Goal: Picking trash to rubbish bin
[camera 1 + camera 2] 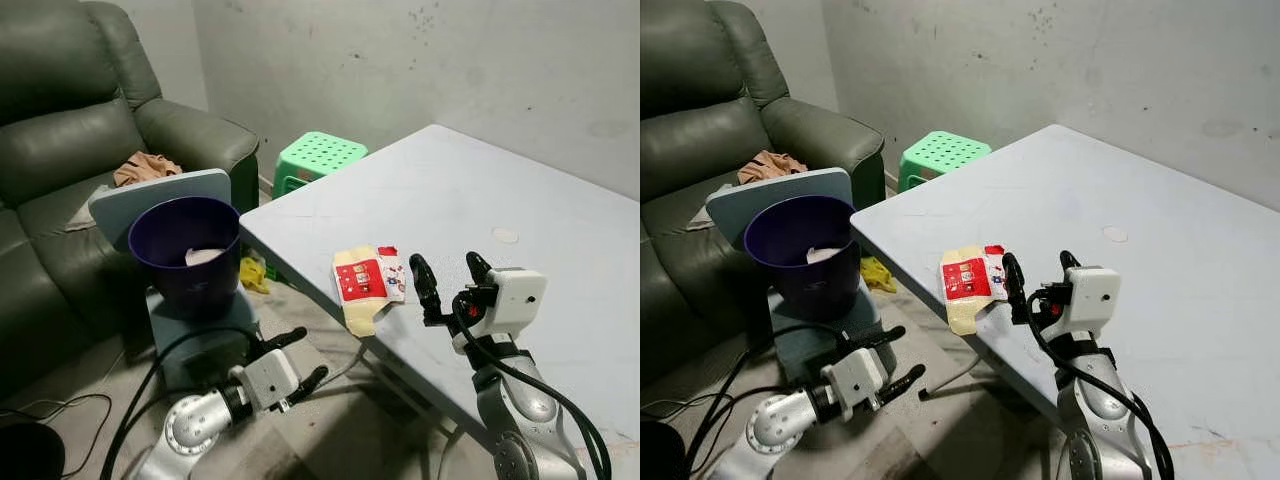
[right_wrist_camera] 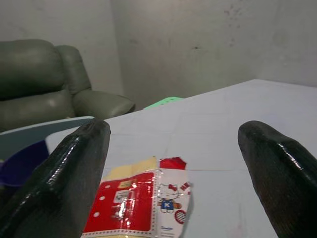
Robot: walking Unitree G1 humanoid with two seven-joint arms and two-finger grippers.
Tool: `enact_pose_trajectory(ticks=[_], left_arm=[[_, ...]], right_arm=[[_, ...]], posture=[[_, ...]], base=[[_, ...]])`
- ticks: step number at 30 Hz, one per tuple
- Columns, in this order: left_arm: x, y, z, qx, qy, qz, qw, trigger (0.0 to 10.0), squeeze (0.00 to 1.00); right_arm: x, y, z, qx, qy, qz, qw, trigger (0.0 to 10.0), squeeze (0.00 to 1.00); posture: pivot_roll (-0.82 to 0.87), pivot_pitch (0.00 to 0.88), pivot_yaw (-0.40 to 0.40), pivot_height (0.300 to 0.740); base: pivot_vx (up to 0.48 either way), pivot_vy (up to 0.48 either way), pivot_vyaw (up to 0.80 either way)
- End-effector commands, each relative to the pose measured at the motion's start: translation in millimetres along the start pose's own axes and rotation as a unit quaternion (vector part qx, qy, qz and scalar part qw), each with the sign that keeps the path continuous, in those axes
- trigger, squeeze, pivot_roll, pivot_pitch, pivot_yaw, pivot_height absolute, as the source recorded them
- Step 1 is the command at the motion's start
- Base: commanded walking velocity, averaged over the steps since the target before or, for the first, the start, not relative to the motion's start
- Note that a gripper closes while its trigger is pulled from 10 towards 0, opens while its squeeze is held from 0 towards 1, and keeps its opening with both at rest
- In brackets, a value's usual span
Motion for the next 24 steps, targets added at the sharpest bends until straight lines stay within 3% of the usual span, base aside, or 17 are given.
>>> enact_pose_trajectory(ticks=[1,5,9,12,17,24], left_arm=[[0.2,-1,0.7,0.017,-0.019,-0.003,1.000,10.0,0.00],[0.2,-2,-3.7,0.034,-0.030,-0.007,0.999,10.0,0.00],[2.4,2,-6.9,0.063,-0.050,-0.002,0.997,10.0,0.00],[3.9,3,-7.2,0.074,-0.060,-0.001,0.995,10.0,0.00],[7.9,5,-8.2,0.098,-0.075,0.004,0.992,10.0,0.00],[12.6,3,-10.7,0.165,-0.099,-0.004,0.981,10.0,0.00]], right_arm=[[-0.9,6,-1.1,0.005,0.009,0.008,1.000,10.0,0.00],[-2.6,5,-7.1,0.015,0.029,0.003,0.999,10.0,0.00],[-14.0,-7,-24.9,-0.007,0.107,-0.031,0.994,10.0,0.00],[-19.5,-14,-28.9,-0.021,0.132,-0.054,0.990,10.0,0.00],[-26.7,-26,-26.2,-0.058,0.147,-0.090,0.983,10.0,0.00],[-29.0,-26,-22.3,-0.068,0.149,-0.102,0.981,10.0,0.00]], posture=[[-0.12,0.000,-0.051,0.740],[-0.12,0.000,-0.049,0.740],[-0.12,0.000,-0.046,0.740],[-0.12,0.000,-0.045,0.740],[-0.13,0.005,-0.041,0.740],[-0.14,0.026,-0.040,0.740]], base=[[0.000,0.000,0.00],[0.000,0.000,0.00],[0.000,0.000,0.00],[0.000,0.000,0.00],[0.000,0.000,0.00],[0.000,0.000,0.00]])
Point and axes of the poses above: a point about 5 cm out from each wrist's last joint towards the gripper, its own x axis pointing out of the wrist towards the gripper, its own y axis along the axis of the wrist's last joint, z = x × y, the point moved 3 cm from there along x, pointing out of the wrist towards the gripper, and after that the axes turned 13 degrees about -x, right-handed, at the moved point
